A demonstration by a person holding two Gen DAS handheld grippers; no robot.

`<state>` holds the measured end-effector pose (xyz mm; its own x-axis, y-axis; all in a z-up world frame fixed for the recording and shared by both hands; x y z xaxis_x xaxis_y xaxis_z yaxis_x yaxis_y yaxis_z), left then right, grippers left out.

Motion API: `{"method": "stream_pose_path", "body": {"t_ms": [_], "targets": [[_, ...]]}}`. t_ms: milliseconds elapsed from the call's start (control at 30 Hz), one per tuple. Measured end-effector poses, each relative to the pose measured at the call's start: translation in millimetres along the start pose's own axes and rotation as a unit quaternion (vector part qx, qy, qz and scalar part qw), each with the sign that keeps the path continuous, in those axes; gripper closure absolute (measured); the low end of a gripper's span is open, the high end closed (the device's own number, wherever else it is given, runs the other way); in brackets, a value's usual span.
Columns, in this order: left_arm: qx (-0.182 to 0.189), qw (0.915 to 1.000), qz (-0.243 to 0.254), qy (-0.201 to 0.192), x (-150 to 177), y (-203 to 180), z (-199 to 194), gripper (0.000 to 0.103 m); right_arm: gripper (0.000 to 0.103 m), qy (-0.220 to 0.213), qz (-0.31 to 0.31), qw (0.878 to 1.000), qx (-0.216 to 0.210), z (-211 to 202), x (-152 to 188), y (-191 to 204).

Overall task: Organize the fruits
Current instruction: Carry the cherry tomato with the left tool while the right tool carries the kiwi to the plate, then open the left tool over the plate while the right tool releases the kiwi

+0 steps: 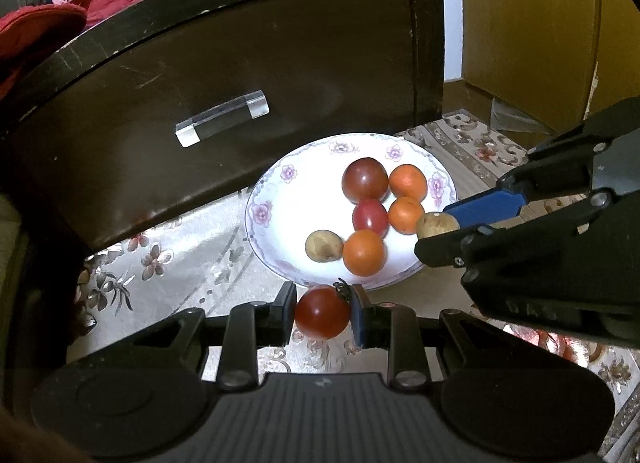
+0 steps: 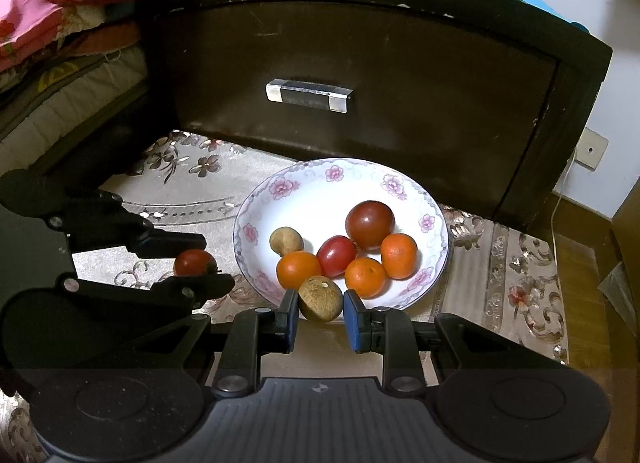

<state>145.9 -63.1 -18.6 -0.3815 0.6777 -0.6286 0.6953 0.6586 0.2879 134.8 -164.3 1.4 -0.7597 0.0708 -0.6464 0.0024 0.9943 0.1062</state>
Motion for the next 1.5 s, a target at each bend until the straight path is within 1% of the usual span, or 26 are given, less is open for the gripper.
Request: {"method": "stream_pose_path", "body": {"t_ms": [400,633,967,1167,1400,1500], "targets": [[-0.010,0.9999,-0.001,-0.001,-5,5,8,0.069,0.081,0.001,-0.001,1.000,-0.004,6,-3,1],[-0.016,0.9998,-0.007,-0.007,-19,15,24,0.069,0.081,0.001,0.018,1.000,-0.010,19,-16,-9],[-0.017,0.9998,-0.001,-0.003,-35,20,55,0.069,0.079,-0.004,0.023,1.000,0.008,44,-30,-24],[-0.024,0.9997,-0.009,0.000,-39,28,65,0.069,0.079,-0.015,0.017,1.000,0.006,52,-37,-26],[-0.023,0.9995,-0.021,0.005,-44,32,71,0.068,0.078,-0.023,0.014,1.000,0.005,57,-40,-29],[-0.024,0.9994,-0.026,0.006,-44,33,71,0.067,0.078,-0.023,0.018,1.000,0.006,58,-42,-30]]}}
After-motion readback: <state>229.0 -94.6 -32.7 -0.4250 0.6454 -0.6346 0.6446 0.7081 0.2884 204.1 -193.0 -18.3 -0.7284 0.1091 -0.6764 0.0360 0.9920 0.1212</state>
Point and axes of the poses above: each gripper's, at about its wrist camera, not at the fingertips, and z roughly the way its jaws point, y to its left, x to its underside, the point moved 1 cm from there along z, roughly the way its jaws point, and after that the axes turned 13 degrees about z, right-handed, at the moved point
